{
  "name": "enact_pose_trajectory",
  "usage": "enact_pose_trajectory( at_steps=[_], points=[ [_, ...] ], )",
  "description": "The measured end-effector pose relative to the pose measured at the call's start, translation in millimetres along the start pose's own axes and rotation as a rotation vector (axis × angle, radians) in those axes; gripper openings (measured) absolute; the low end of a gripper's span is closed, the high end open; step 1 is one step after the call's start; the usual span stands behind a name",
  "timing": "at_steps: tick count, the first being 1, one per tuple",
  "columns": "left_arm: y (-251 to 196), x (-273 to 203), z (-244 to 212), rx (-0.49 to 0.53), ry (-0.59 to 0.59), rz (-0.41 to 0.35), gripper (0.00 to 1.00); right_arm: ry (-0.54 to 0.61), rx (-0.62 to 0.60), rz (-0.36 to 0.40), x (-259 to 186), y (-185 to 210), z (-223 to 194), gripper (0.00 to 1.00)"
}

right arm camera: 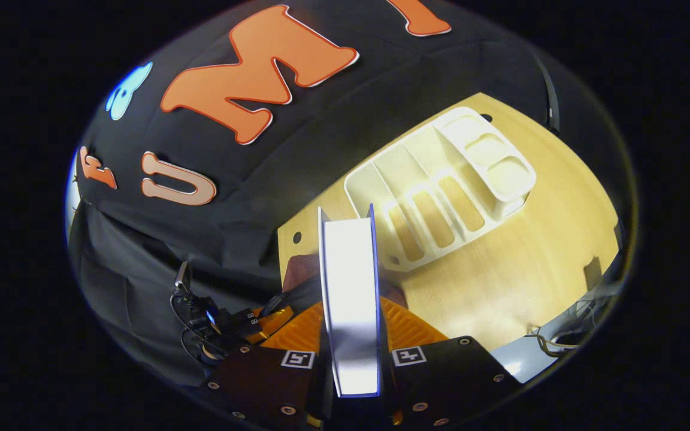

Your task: Open the schoolbag, grab two books from the bookshelf and put them into the schoolbag.

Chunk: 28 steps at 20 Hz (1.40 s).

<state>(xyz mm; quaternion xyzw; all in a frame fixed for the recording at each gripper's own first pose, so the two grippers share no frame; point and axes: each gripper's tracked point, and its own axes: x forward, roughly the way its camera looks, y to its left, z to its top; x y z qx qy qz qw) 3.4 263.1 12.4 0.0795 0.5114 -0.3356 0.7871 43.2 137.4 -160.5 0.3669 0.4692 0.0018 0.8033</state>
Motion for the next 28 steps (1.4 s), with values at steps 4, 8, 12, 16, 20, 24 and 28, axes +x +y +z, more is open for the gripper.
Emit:
enact_pose_trajectory(
  at_steps=[4,8,12,16,20,24,28],
  points=[
    [4.1,-1.0,4.2,0.015,-0.009,-0.007,0.04,0.024,0.066,0.031,26.4,-0.6,-32.7,0.31],
    [5.5,-4.9,12.3,0.033,-0.022,-0.011,0.04,0.068,0.089,0.079,49.8,5.7,-65.0,0.31],
    [5.8,-11.9,27.9,0.070,-0.055,-0.007,0.04,0.115,0.093,0.122,87.0,7.4,-84.2,0.31],
    [4.2,-15.2,33.6,0.071,-0.076,-0.007,0.04,0.146,0.117,0.160,116.8,6.2,-89.5,0.31],
    [4.3,-21.4,44.1,0.070,-0.099,-0.002,0.04,0.178,0.157,0.199,144.5,7.5,-97.0,0.31],
    [-2.3,-22.8,47.4,0.031,-0.102,-0.019,0.04,0.184,0.150,0.257,165.1,21.5,-102.5,0.31],
    [-3.1,-27.9,54.5,0.043,-0.127,0.013,0.04,0.211,0.140,0.321,192.2,40.9,-120.8,0.31]
  ],
)
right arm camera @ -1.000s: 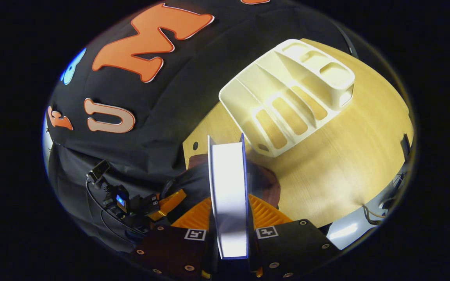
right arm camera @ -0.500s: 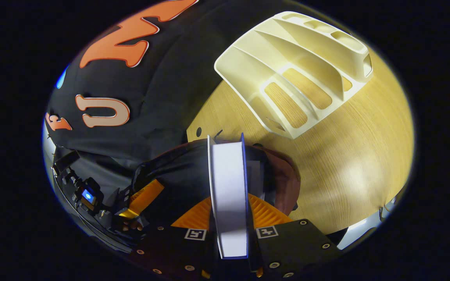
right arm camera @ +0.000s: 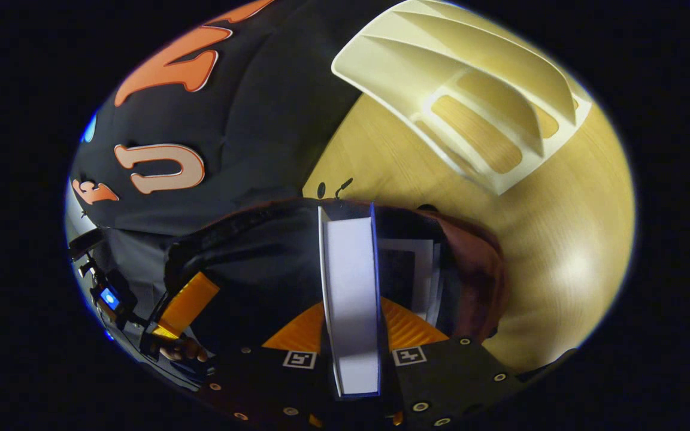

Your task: Open the schoolbag, grab two books from the bookshelf and put them into the schoolbag.

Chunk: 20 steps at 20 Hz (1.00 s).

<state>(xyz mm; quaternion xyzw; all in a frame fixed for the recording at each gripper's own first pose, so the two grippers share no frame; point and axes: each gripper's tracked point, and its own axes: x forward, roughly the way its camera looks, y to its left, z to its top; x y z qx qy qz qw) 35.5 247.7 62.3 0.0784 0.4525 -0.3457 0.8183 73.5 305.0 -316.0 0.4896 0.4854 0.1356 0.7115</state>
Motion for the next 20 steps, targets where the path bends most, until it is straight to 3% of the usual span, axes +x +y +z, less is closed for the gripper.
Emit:
enact_pose_trajectory(
  at_steps=[11,14,15,17,19,20],
  points=[
    [-13.4,-5.2,2.8,0.004,-0.011,0.010,0.04,-0.054,0.043,0.065,68.0,9.9,-3.7,0.31],
    [-9.5,-3.5,0.9,0.009,-0.015,0.025,0.04,-0.068,0.037,-0.002,71.1,6.3,-3.8,0.34],
    [-8.7,-1.2,0.0,0.004,-0.016,0.022,0.04,-0.064,0.016,-0.032,65.4,1.6,-3.8,0.27],
    [-7.3,5.2,-4.4,-0.007,-0.003,0.020,0.04,-0.049,0.002,-0.066,46.2,-11.3,-5.9,0.54],
    [-10.0,12.0,-8.1,-0.017,-0.003,0.019,0.04,-0.068,-0.026,-0.068,23.2,-13.6,0.9,0.75],
    [-10.8,14.4,-10.6,-0.024,-0.001,0.027,0.04,-0.073,-0.033,-0.070,12.4,-15.7,4.4,0.80]
  ],
)
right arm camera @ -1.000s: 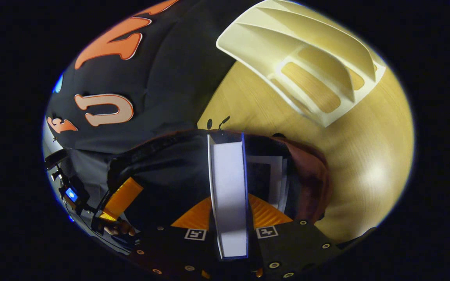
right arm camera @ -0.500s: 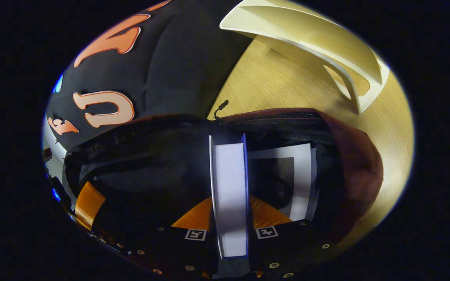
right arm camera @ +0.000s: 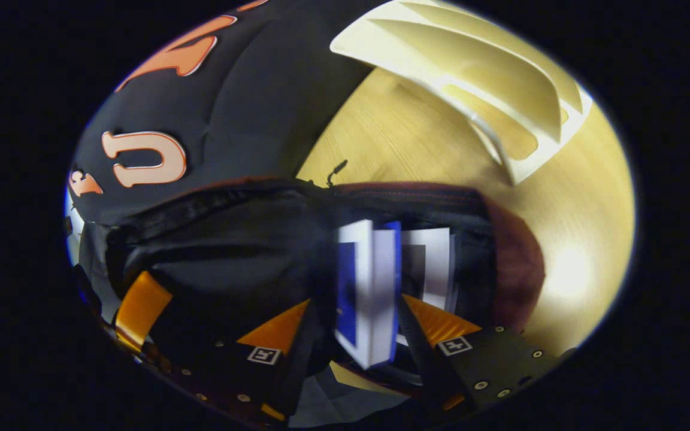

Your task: Open the schoolbag, grab two books from the bookshelf and put them into the schoolbag.

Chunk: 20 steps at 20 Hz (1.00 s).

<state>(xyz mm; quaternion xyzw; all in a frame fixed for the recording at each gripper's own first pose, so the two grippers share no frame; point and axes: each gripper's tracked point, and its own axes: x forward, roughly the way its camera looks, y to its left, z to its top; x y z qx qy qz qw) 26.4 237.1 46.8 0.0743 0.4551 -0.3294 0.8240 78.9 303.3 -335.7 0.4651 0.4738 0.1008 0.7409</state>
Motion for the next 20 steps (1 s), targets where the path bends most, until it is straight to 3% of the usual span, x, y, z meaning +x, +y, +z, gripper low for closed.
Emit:
enact_pose_trajectory(
  at_steps=[2,6,8,11,12,13,15,20],
  points=[
    [-2.8,6.6,-6.3,-0.017,0.005,0.035,0.04,-0.020,-0.016,0.003,-24.9,-1.6,15.0,0.87],
    [-25.6,21.4,-14.7,-0.058,0.029,0.102,0.06,-0.068,-0.116,-0.007,-80.0,-20.5,48.9,0.88],
    [-42.7,31.3,-25.5,-0.085,0.049,0.137,0.16,-0.078,-0.169,-0.014,-108.9,-33.0,63.5,0.88],
    [-88.1,46.8,-25.9,-0.137,0.052,0.131,0.43,-0.088,-0.248,-0.030,-148.7,-56.2,83.6,0.89],
    [-102.0,52.8,-21.3,-0.149,0.044,0.129,0.46,-0.087,-0.274,-0.037,-159.7,-62.9,87.8,0.88],
    [-116.3,57.1,-16.5,-0.155,0.032,0.132,0.68,-0.092,-0.299,-0.035,-172.9,-66.2,93.3,0.88],
    [-137.8,67.3,-5.2,-0.160,0.017,0.154,0.82,-0.102,-0.347,-0.036,-194.7,-68.9,101.7,0.88],
    [-187.7,65.2,32.1,-0.186,-0.087,0.232,0.88,-0.144,-0.458,-0.049,-249.9,-70.5,124.5,0.92]
  ],
)
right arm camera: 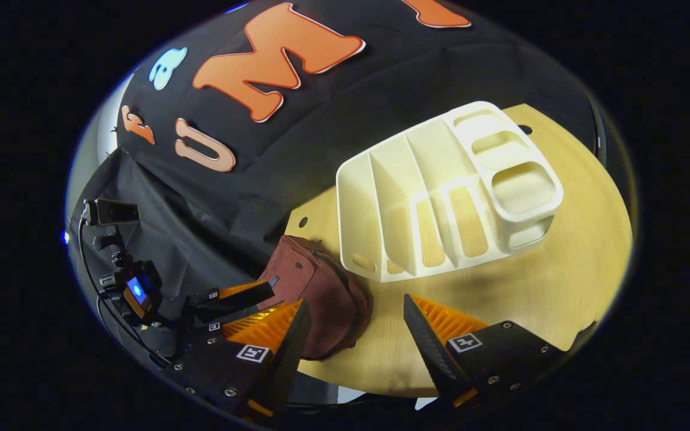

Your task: Open the schoolbag, grab two books from the bookshelf and put them into the schoolbag.

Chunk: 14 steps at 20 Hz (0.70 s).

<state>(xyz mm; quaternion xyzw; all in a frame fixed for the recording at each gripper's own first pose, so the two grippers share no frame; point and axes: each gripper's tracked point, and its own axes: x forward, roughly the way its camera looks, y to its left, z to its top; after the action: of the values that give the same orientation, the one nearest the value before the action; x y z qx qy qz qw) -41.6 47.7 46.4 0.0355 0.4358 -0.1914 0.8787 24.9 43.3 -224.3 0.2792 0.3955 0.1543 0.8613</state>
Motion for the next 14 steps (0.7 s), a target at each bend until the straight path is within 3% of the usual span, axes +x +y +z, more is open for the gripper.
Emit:
enact_pose_trajectory(
  at_steps=[3,8,11,14],
  points=[
    [-20.8,-13.6,27.2,-0.042,-0.114,0.053,0.95,-0.075,-0.101,-0.020,-31.6,-1.6,26.3,0.96],
    [-30.2,-52.3,67.1,-0.049,-0.323,0.123,0.96,-0.138,-0.207,-0.057,-77.9,10.5,69.7,0.96],
    [-28.0,-60.3,88.2,-0.072,-0.427,0.138,0.96,-0.247,-0.304,-0.139,-100.6,9.4,109.1,0.96],
    [-29.0,-89.1,122.1,-0.032,-0.518,0.167,0.96,-0.351,-0.388,-0.207,-120.3,19.4,139.2,0.96]
  ],
)
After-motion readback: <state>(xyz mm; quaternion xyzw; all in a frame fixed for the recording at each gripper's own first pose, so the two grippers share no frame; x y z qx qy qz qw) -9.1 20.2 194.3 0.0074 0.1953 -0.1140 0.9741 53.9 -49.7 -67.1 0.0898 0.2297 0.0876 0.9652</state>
